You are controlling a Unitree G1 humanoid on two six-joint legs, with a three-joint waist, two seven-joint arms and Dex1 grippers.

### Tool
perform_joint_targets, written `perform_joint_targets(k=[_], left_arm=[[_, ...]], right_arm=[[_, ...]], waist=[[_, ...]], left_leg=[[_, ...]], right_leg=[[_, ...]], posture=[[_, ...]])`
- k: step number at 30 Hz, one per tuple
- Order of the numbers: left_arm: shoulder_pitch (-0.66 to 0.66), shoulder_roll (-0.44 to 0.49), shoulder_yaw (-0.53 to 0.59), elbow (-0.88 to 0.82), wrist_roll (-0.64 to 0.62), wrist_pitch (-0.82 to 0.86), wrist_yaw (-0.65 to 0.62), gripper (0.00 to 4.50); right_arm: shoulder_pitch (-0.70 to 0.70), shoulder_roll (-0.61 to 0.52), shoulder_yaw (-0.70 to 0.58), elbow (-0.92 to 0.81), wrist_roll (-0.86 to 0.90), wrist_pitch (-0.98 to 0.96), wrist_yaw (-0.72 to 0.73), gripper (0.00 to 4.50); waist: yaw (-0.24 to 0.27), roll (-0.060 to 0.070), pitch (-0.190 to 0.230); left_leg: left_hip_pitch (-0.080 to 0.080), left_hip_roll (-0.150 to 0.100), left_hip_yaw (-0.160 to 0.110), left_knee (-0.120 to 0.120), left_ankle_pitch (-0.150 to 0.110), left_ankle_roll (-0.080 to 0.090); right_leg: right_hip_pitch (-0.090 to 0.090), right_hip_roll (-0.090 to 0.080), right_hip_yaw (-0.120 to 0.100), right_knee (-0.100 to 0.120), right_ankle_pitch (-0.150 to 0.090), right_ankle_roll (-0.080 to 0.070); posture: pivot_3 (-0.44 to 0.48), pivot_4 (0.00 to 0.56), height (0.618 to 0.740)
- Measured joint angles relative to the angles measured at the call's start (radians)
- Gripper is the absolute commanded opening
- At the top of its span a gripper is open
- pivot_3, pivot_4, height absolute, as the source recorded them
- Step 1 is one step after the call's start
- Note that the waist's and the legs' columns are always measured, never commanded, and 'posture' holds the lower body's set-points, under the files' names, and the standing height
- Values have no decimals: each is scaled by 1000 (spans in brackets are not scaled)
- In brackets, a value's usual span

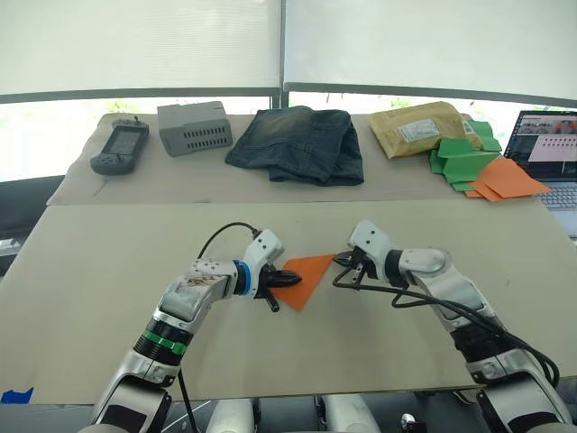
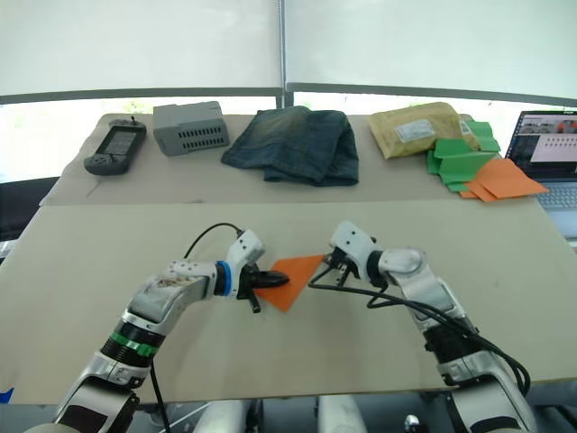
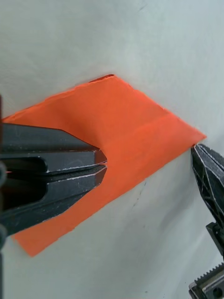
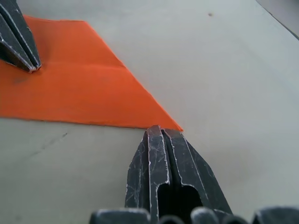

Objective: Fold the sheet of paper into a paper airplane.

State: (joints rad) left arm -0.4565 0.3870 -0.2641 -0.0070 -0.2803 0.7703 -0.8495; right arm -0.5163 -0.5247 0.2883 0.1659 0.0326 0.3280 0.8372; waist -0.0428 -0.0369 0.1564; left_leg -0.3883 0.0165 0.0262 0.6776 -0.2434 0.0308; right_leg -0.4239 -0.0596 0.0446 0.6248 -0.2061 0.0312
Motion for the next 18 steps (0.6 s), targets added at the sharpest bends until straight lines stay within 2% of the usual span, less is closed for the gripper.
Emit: perform_joint_targets(k=[10, 18], left_arm=[[28, 1, 5, -50, -23, 38, 16, 56], [23, 0, -2, -47, -33, 39, 14, 56]], right_arm=[[-66, 143, -29, 182, -8, -124, -4, 0], [-49, 147, -52, 143, 12, -118, 12, 0]], waist=[[-2, 0, 0], [1, 0, 0]], left_leg=[[0, 1, -1, 0, 0, 0], [-2, 1, -1, -1, 0, 0]], right_leg=[[0, -1, 0, 1, 0, -1], [-1, -2, 1, 0, 0, -1]], posture=[[0, 150, 722], [0, 150, 722]])
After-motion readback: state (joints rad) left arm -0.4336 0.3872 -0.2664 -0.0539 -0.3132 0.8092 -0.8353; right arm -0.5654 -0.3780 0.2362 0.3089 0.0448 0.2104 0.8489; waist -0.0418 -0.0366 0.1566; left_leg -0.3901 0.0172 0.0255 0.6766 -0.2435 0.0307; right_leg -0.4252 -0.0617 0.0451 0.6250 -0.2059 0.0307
